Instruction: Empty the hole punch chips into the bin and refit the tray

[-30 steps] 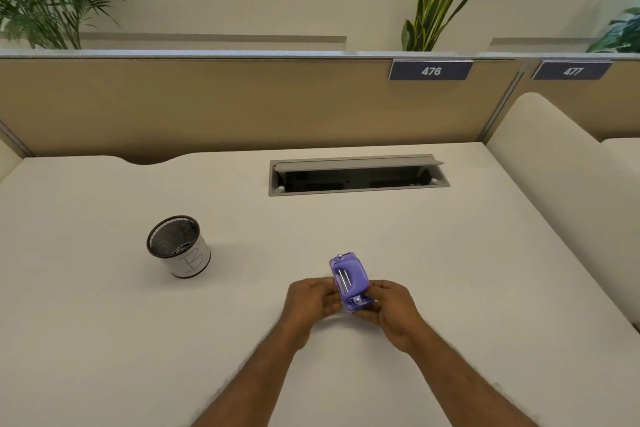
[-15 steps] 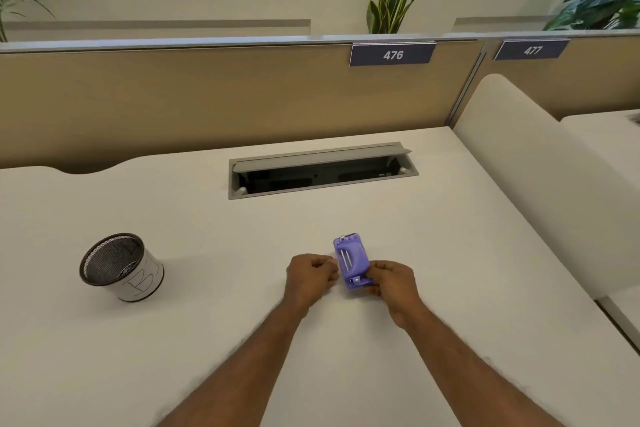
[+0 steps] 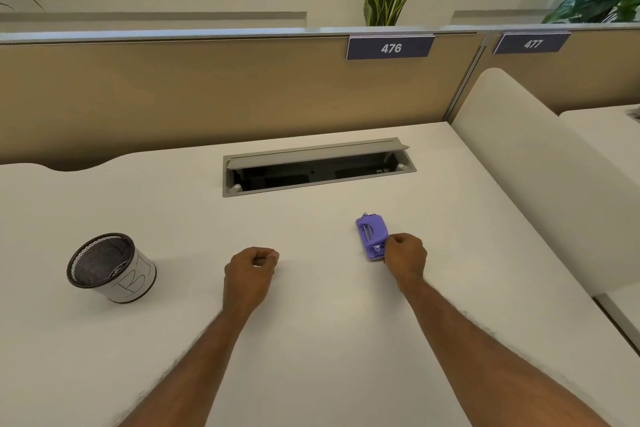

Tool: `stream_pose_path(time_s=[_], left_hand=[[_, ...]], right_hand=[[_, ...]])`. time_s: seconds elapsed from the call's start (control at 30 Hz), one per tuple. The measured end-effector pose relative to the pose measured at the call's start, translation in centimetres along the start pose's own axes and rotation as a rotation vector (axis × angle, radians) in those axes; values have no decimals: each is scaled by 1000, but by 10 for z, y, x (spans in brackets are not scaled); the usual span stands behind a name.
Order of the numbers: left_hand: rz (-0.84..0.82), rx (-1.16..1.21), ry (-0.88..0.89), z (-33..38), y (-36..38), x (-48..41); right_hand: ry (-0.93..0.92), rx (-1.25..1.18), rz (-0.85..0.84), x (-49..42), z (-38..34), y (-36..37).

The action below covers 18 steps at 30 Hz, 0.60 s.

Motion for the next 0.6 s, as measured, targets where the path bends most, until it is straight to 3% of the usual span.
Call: stream_pose_path(time_s=[0.27, 0.6], left_hand=[[-13, -29, 15, -4, -16, 1], [12, -53, 27, -4, -44, 7]], right_hand=[[-152, 60, 55, 20, -4, 12], [-170, 131, 59, 24, -4, 7]])
Point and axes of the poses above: each hand's wrist, its own x-axis away from the middle knuckle, its own y-axis out of the palm, z = x × y, the point moved 5 cm from there along -x, towards the middle knuckle, and after that the axes turned 14 degrees about y, right-handed, at the moved point
